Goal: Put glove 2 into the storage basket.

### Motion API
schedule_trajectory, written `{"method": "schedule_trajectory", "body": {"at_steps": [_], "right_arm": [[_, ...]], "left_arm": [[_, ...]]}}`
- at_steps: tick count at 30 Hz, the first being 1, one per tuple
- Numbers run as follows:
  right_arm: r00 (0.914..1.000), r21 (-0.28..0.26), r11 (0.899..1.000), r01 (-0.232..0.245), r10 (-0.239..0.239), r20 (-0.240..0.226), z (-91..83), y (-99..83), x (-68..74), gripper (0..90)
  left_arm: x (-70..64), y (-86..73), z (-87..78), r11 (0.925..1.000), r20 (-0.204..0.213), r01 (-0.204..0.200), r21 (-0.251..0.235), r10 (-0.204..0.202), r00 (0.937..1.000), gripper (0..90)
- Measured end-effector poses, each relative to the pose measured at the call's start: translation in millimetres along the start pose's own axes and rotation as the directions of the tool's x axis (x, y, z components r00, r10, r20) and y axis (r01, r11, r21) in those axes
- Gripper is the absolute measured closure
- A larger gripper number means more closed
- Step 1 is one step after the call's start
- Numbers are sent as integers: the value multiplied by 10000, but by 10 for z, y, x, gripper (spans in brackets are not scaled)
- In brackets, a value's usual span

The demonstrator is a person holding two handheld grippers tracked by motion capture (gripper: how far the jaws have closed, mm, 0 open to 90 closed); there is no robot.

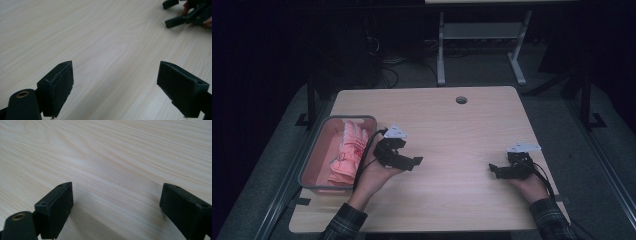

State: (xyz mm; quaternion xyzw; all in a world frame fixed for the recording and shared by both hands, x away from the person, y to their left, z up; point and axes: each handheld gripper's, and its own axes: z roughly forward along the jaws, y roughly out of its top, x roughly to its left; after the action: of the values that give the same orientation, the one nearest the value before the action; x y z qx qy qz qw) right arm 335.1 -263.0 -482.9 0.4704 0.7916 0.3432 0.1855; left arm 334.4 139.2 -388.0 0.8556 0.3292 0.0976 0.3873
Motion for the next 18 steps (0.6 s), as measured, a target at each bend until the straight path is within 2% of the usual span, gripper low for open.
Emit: {"method": "schedule_trajectory", "body": {"at_steps": [3, 7, 12, 14, 16, 18], "right_arm": [[10000, 0, 10000, -8, 8, 2, 0, 0, 1, 114], [10000, -2, 10000, -2, 2, 2, 0, 0, 0, 114], [10000, 1, 10000, -5, 5, 4, 0, 0, 1, 114], [10000, 4, 10000, -10, 10, 2, 0, 0, 1, 114], [10000, 4, 10000, 10, -10, -20, 0, 0, 2, 114], [10000, 7, 10000, 16, -16, -31, 0, 0, 3, 114]], "left_arm": [[-51, -75, 99, 9999, 88, -147, 14, 147, 9999, 134], [-109, -205, 244, 9989, -44, -473, 35, 473, 9989, 134], [-118, -325, 386, 9985, -139, -540, 71, 541, 9984, 134], [-121, -369, 443, 9973, -267, -691, 265, 698, 9972, 133], [-123, -403, 479, 9977, -201, -567, 377, 575, 9981, 133], [-125, -422, 495, 9965, -238, -679, 495, 691, 9973, 133]]}}
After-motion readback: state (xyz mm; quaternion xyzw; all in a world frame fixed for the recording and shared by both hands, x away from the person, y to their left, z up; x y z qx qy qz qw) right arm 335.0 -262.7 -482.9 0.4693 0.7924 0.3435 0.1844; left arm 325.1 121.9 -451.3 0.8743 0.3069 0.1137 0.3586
